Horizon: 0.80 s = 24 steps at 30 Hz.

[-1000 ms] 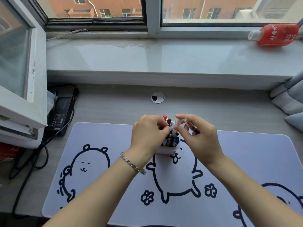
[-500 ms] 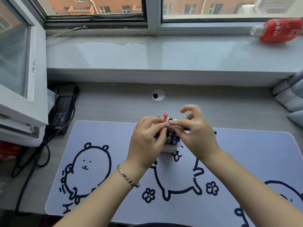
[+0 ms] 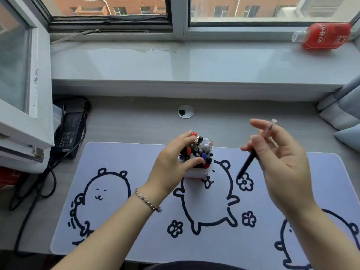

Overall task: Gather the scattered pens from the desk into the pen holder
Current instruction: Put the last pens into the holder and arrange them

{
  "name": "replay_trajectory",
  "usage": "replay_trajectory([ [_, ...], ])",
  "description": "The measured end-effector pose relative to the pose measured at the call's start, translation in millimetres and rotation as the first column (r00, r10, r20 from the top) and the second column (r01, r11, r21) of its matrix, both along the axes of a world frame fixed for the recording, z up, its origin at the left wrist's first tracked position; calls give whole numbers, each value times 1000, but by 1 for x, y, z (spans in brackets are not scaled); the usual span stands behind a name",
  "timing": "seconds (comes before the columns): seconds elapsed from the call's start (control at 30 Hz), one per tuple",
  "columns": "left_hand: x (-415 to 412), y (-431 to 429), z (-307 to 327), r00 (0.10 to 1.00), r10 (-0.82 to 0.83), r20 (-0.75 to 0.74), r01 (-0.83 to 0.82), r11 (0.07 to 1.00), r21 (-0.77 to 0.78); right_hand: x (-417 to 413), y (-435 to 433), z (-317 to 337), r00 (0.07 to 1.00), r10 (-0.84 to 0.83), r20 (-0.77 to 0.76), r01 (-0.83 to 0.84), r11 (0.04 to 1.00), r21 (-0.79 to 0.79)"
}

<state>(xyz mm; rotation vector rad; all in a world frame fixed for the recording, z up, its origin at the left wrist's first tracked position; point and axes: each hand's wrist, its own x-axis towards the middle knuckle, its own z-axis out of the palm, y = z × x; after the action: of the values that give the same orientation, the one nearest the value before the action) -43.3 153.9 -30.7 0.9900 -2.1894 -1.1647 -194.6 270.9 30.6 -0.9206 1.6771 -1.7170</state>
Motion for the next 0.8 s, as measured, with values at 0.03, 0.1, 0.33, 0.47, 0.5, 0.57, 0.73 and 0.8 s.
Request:
replay_trajectory([
  [0.03,-1,0,0,1000,8,-2,-8,1000,7,4,-2,0,1000,-9,12,9,1000,-26],
  [0.1,-1,0,0,1000,10,1,-10,1000,13,10,-7,-6,999,-10,32,12,997,-71],
  [0.33,1,-1,0,1000,-28,1,28,1000,5,26,-12,-18,996,-8,-88,0,996,-87],
  [0.47,1,-1,-1,999,-33,3,33,999,19,26,-8,-10,974,-23,-227,-18,983,-180],
  [0.5,1,-1,-1,999,-34,4,34,999,18,25,-8,-12,966,-6,-259,-39,985,-170],
  [0.57,1,-1,-1,999,-34,4,34,999,10,25,-11,-22,952,31,-305,-66,992,-107],
  [0.73,1,0,0,998,-57,6,57,998,13,28,-26,-53,902,5,-432,-37,997,-64],
  [0.8,2,1,-1,997,-72,3,72,997,10,30,-28,-55,828,-53,-558,-14,993,-114],
])
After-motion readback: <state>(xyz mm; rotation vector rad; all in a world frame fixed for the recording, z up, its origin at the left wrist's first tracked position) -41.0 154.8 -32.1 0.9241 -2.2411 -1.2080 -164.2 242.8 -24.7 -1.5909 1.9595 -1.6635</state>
